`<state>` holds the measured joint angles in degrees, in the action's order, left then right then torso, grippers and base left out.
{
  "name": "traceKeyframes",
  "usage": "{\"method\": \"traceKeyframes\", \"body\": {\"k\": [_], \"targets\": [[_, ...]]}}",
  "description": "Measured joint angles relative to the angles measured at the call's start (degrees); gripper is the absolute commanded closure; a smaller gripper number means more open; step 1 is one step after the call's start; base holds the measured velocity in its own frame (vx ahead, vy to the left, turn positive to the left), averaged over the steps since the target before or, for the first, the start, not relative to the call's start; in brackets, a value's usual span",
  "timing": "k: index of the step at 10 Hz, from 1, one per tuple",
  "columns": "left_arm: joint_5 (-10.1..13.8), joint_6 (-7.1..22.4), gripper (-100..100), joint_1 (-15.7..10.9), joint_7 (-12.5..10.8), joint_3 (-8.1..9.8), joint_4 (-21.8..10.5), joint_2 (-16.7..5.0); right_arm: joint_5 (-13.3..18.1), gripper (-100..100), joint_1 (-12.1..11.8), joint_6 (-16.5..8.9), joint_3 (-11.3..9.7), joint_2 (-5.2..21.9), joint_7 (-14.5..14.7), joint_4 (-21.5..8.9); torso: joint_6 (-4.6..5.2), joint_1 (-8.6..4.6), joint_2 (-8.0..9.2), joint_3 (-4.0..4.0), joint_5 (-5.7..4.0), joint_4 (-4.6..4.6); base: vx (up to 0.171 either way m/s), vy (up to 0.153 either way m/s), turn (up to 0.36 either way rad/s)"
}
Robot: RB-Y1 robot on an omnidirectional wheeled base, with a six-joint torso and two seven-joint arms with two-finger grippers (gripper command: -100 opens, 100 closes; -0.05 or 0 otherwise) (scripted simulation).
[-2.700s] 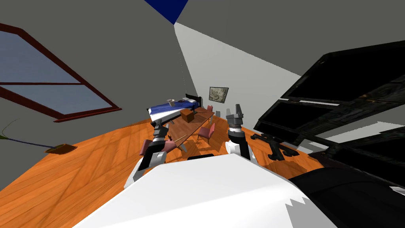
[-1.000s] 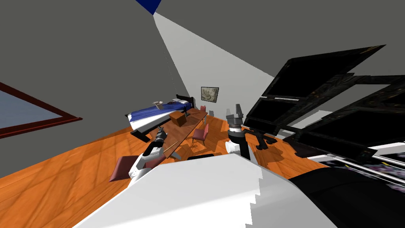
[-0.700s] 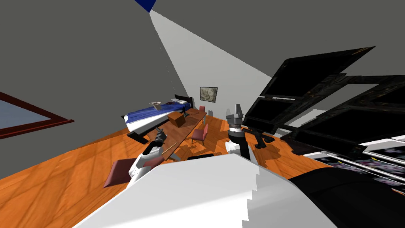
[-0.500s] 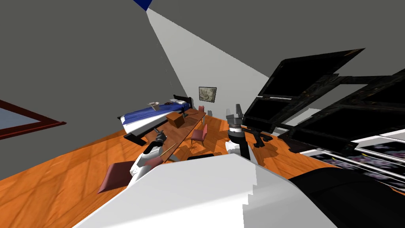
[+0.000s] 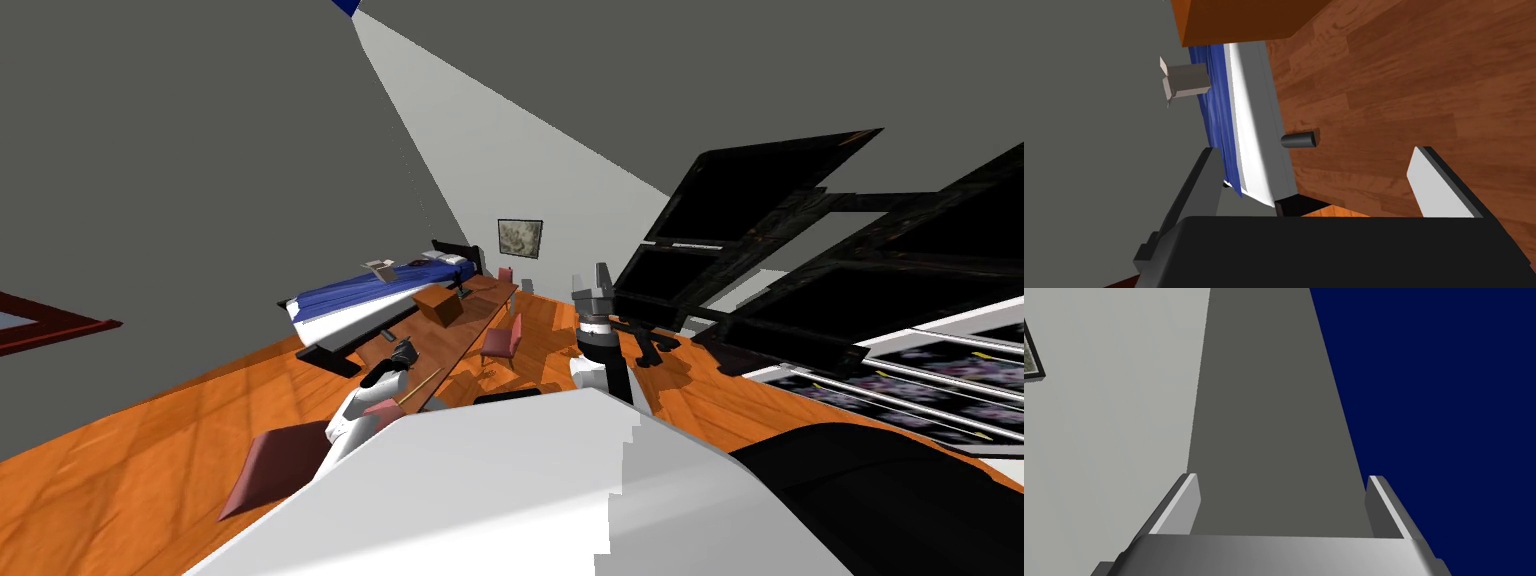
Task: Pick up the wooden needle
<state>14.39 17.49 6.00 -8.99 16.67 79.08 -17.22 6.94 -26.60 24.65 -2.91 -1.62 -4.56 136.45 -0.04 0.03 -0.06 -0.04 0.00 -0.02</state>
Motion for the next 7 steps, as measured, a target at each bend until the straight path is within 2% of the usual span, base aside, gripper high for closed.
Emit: {"method": "traceKeyframes", "body": {"k": [1, 3, 4, 7], "targets": [[0.6, 0.9, -100, -0.9, 0.1, 0.51, -2.2, -0.3, 0.0, 0, 0.0, 0.0, 0.0, 0.0, 0.0, 0.0, 0.02, 0.01, -0.05, -0.02, 0.0, 0.0, 0.032, 0.018, -0.058], [1.7, 3.1, -100, -1.2, 0.1, 1.33, -4.8, -0.6, 0.0, 0, 0.0, 0.0, 0.0, 0.0, 0.0, 0.0, 0.01, 0.02, -0.02, -0.01, 0.01, 0.0, 0.024, 0.023, -0.097], [1.4, 3.9, -100, -1.8, 0.2, 1.77, -6.5, -0.1, 0.0, 0, 0.0, 0.0, 0.0, 0.0, 0.0, 0.0, 0.0, 0.02, 0.0, 0.0, 0.01, 0.0, 0.027, 0.028, -0.137], [3.5, 6.1, -100, -2.7, 0.5, 2.78, -11.8, -0.8, 0.0, 0, 0.0, 0.0, 0.0, 0.0, 0.0, 0.0, 0.0, 0.06, 0.02, 0.01, 0.01, 0.0, 0.019, 0.031, -0.071]]}}
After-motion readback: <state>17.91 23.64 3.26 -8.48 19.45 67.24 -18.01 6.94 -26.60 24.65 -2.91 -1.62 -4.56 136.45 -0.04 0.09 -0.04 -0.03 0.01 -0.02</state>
